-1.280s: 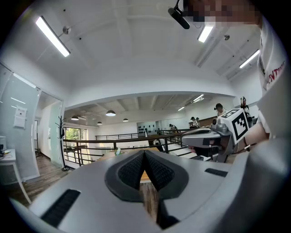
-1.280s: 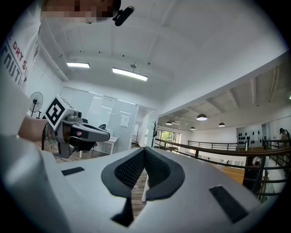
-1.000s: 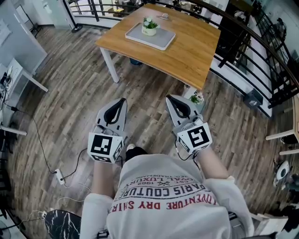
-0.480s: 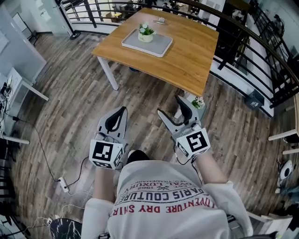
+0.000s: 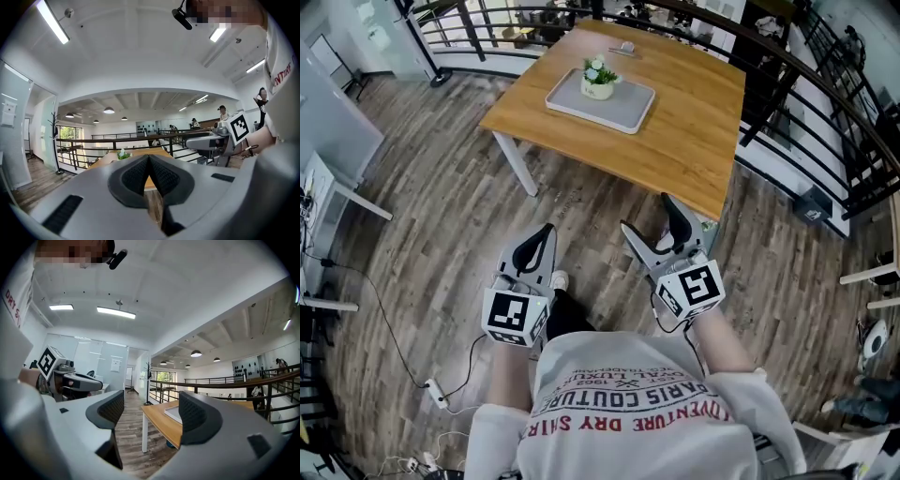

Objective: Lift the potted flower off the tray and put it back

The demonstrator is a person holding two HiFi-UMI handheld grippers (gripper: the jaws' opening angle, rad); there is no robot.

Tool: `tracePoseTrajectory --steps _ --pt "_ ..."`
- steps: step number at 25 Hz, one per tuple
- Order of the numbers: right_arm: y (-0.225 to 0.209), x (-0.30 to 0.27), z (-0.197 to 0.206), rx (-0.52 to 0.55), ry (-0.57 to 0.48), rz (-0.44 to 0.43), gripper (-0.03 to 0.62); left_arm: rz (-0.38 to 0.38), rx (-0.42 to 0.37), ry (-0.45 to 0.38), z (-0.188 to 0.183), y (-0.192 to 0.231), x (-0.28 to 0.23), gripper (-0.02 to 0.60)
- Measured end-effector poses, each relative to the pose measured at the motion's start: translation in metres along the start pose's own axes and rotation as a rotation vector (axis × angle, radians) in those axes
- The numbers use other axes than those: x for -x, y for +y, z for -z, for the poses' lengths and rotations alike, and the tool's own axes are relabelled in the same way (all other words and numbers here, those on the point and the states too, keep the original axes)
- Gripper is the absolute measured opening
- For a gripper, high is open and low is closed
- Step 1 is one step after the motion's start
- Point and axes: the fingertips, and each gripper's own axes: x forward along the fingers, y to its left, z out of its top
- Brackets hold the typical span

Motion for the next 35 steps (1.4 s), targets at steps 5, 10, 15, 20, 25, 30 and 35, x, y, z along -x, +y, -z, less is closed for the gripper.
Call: tracePoseTrajectory --steps 5,10,15,20,25,30,35 --pt "-0.001 -0.088 0.002 -0.020 0.010 0.043 0.357 0.057 -0.002 -0.010 -0.002 0.081 -0.041 0.012" --pt "-0.007 -0.175 0.004 -0.049 0.024 0.112 0.357 0.121 -0.005 -0.010 0.002 0.166 -0.084 0.012" --pt "-0.024 -0.247 0.008 -0.073 0.050 0.196 0.357 0.193 0.001 -0.013 0.004 0.233 -0.126 0.012" --pt "-0.042 -0.282 0.019 -0.060 0.120 0.261 0.362 0.270 0.015 0.000 0.008 0.267 -0.163 0.012" --pt "-0.084 -0.305 0.045 -0.051 0.192 0.290 0.372 0.309 0.026 0.019 0.023 0.274 -0.215 0.012" --pt "-0.141 -0.330 0.078 -0.064 0.273 0.286 0.391 0.336 0.020 0.054 0.030 0.274 -0.275 0.012" --pt "-0.196 -0.358 0.105 -0.050 0.361 0.245 0.406 0.333 0.027 0.069 0.029 0.283 -0.333 0.012"
